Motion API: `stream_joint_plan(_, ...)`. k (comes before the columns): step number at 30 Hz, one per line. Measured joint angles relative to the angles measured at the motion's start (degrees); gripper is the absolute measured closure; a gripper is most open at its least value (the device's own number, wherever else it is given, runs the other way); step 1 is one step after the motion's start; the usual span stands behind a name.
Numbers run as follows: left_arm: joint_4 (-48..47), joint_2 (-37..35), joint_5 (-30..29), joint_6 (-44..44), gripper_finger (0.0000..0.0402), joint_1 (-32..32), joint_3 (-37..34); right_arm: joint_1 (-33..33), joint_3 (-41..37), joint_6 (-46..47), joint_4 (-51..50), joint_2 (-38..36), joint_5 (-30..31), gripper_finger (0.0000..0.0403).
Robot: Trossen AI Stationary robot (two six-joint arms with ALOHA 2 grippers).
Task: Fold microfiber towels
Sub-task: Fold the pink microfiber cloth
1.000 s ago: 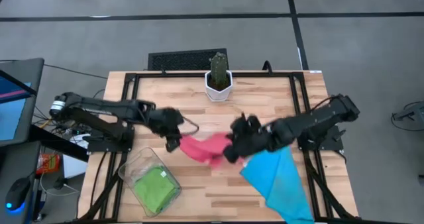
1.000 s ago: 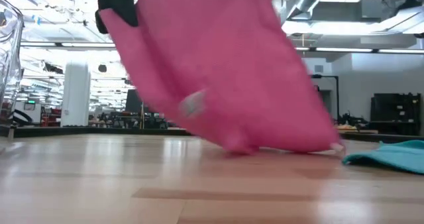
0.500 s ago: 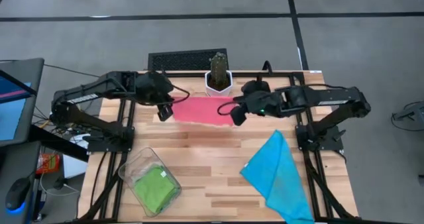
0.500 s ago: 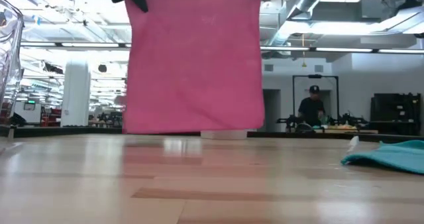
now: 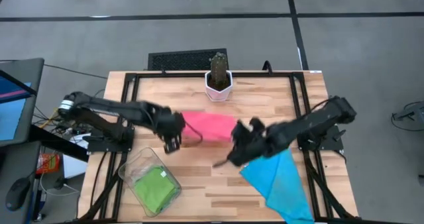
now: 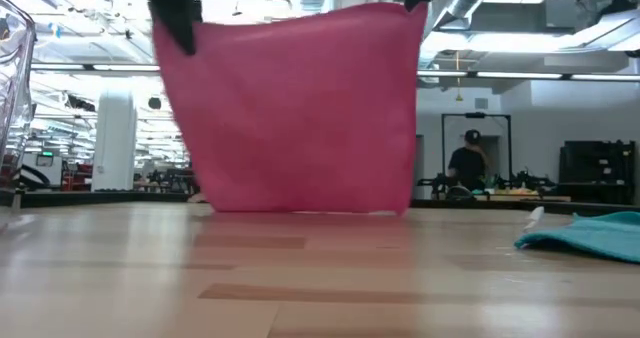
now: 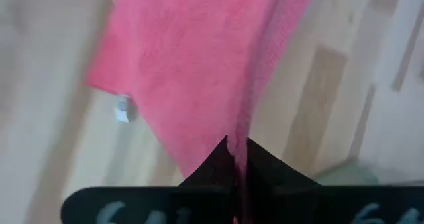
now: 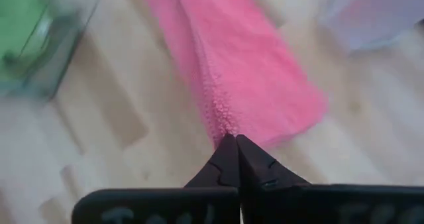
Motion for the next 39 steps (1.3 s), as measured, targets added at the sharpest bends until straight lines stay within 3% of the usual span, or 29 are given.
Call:
stream_joint_plan(7, 5.59, 5.30, 2.27, -11.03, 0.0401, -12.06, -5.29, 9.40, 0.00, 11.39, 2.95, 6.96, -2.23, 0.0397)
stream_joint_plan(13, 12.77, 9.89, 0.98, -9.89, 0.0401, -18.41, -6.52, 11.96, -0.02, 16.36, 2.86, 10.14, -4.15, 0.0395)
stream_joint_plan(25, 13.14, 14.36, -5.17, -2.75, 0.0401, -11.10, -7.09, 5.25, -3.13, 10.22, -1.33, 12.86, -8.95, 0.0394)
stream_joint_plan(39, 21.52, 14.34, -1.96, -1.15, 0.0401, -7.24, -12.61, 1.18, -9.80, 5.26, 5.68, 12.79, -13.18, 0.0391)
